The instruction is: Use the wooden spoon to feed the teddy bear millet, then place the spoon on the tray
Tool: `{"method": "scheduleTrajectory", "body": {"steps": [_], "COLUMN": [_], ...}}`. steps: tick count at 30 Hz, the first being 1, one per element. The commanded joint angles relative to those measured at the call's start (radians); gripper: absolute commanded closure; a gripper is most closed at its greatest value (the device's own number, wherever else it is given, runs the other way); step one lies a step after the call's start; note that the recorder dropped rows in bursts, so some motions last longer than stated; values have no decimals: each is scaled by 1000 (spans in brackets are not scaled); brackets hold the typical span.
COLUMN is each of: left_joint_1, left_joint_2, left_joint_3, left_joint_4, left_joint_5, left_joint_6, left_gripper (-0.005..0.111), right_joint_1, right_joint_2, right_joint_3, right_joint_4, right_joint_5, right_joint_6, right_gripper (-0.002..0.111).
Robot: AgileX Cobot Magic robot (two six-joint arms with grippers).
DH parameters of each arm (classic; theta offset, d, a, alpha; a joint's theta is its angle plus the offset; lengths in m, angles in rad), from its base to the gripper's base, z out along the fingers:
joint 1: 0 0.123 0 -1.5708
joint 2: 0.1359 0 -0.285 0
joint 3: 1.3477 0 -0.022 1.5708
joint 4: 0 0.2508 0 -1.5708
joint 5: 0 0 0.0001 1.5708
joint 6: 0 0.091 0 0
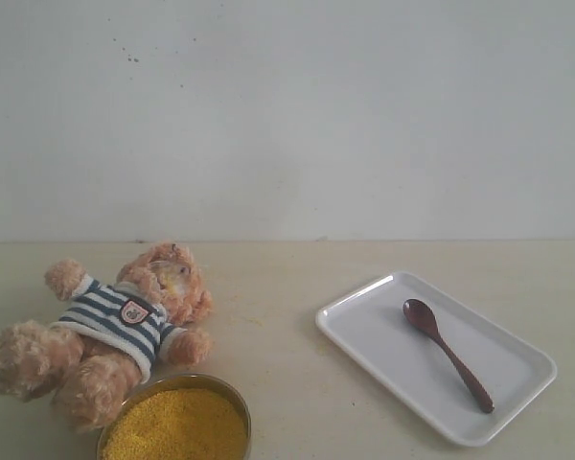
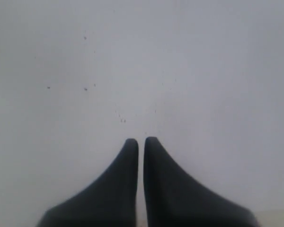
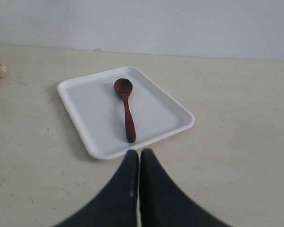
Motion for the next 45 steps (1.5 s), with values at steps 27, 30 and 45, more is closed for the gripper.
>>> {"method": "scheduleTrajectory", "body": {"steps": [27, 30, 45], "left_joint_1": [122, 178, 201], "left_joint_2": [34, -68, -155], "left_joint_3": [146, 170, 436], "left_joint_4": [-2, -28, -37], "left_joint_5": [148, 252, 103], "left_joint_6": [-45, -52, -225], "left_gripper": [103, 103, 103], "right_joint_1": [-3, -3, -3], "right_joint_2": [-5, -5, -5], "right_joint_3": [0, 0, 0], "right_joint_4": [1, 1, 1], "right_joint_5": [1, 1, 1], "right_joint_6": [0, 0, 0], "right_gripper": [108, 108, 108]}}
